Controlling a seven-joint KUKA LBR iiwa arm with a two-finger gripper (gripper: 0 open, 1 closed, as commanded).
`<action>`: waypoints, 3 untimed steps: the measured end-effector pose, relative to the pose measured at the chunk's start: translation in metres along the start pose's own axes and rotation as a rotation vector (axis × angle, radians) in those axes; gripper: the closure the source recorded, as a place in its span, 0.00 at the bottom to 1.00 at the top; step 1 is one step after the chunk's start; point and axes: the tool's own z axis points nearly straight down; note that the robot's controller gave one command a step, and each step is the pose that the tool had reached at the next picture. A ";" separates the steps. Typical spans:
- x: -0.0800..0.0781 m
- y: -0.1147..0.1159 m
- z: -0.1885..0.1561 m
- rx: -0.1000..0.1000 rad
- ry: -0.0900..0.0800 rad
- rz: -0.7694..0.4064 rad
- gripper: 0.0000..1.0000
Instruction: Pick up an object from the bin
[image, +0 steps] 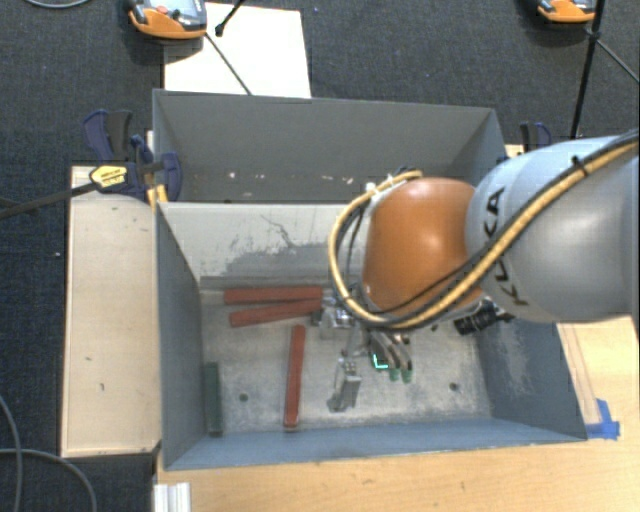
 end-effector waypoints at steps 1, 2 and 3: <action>-0.002 0.000 -0.003 -0.001 -0.007 0.004 0.00; -0.007 0.015 0.019 0.000 -0.014 -0.098 0.00; 0.005 0.049 0.095 -0.001 -0.013 -0.313 0.00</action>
Offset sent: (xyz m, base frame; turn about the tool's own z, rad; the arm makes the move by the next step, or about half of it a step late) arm 0.0112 0.0577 -0.0825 -0.3381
